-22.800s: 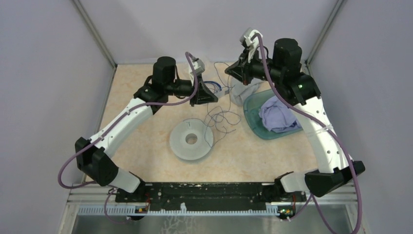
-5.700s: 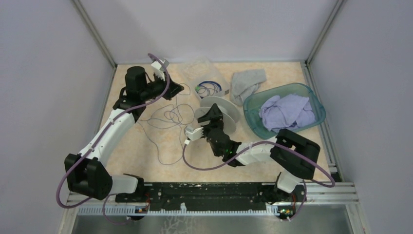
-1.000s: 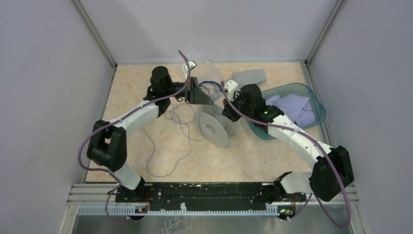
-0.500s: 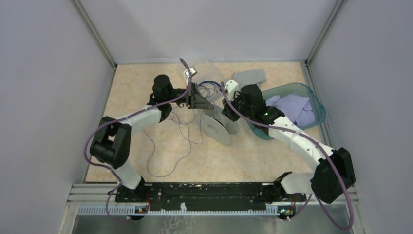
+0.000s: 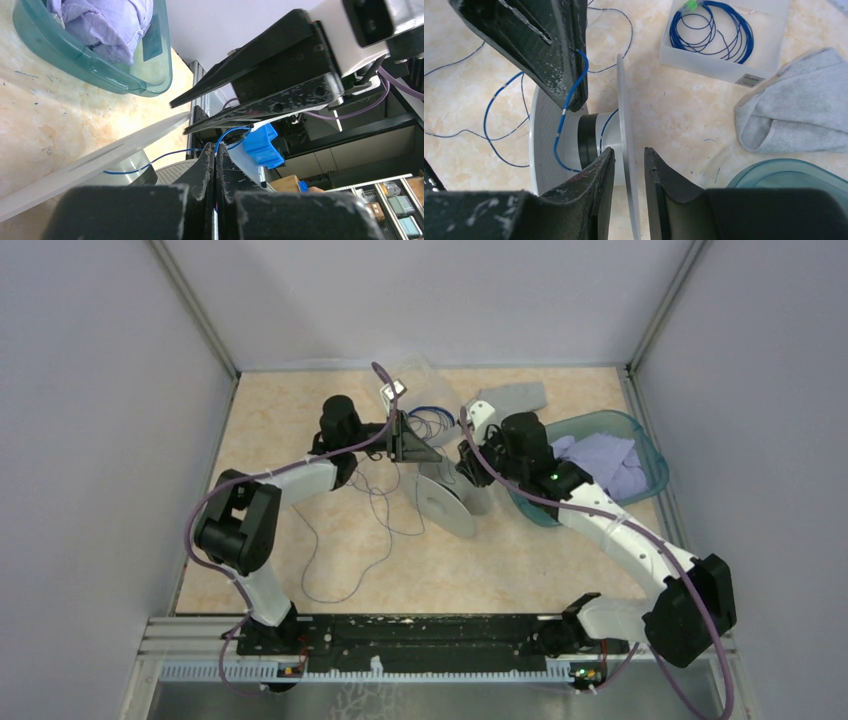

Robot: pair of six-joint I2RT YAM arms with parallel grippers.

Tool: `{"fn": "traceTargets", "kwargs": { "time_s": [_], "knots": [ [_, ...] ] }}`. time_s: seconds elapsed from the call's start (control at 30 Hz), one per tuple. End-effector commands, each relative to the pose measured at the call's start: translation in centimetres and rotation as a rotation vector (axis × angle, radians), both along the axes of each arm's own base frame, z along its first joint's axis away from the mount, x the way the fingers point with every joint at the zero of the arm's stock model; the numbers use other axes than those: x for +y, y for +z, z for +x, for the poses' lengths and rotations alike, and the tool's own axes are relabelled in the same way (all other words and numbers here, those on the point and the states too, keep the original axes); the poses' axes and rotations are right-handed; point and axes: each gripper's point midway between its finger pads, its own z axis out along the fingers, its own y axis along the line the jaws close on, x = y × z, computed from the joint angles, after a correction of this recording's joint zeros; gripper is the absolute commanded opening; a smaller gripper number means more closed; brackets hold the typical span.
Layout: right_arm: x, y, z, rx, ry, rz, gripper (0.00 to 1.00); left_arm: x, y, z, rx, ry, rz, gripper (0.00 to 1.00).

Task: Wrap the cables
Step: Wrap the cable around the cable reel.

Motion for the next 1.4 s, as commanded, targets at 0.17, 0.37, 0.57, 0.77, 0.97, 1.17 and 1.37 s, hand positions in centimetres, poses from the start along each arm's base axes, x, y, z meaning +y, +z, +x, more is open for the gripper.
{"fn": "traceTargets", "kwargs": {
  "time_s": [0.17, 0.37, 0.57, 0.77, 0.97, 1.17, 1.37],
  "knots": [
    [-1.3, 3.6, -0.1, -0.120, 0.003, 0.043, 0.35, 0.0, 1.2, 1.6, -0.059, 0.025, -0.027, 0.00],
    [-1.6, 3.0, -1.6, -0.117, 0.064, 0.056, 0.49, -0.2, 1.1, 2.2, -0.062, 0.041, -0.018, 0.00],
    [-0.6, 0.9, -1.8, -0.075, 0.112, 0.064, 0.64, -0.2, 0.7, 2.4, -0.069, 0.051, -0.002, 0.00],
    [-0.5, -0.1, -1.3, -0.057, 0.097, 0.058, 0.56, -0.2, 0.5, 2.3, -0.073, 0.052, 0.006, 0.00],
    [-0.8, -0.3, -1.1, -0.065, 0.080, 0.051, 0.30, -0.1, -0.2, 2.3, -0.072, 0.057, 0.021, 0.00],
    [-0.9, -0.2, -0.9, -0.068, 0.068, 0.048, 0.17, -0.1, 0.0, 2.4, -0.092, 0.059, 0.025, 0.00],
    [-1.3, 0.2, -0.2, -0.091, 0.010, 0.046, 0.10, -0.4, 0.2, 2.9, -0.101, 0.055, 0.026, 0.00]
  ]
}}
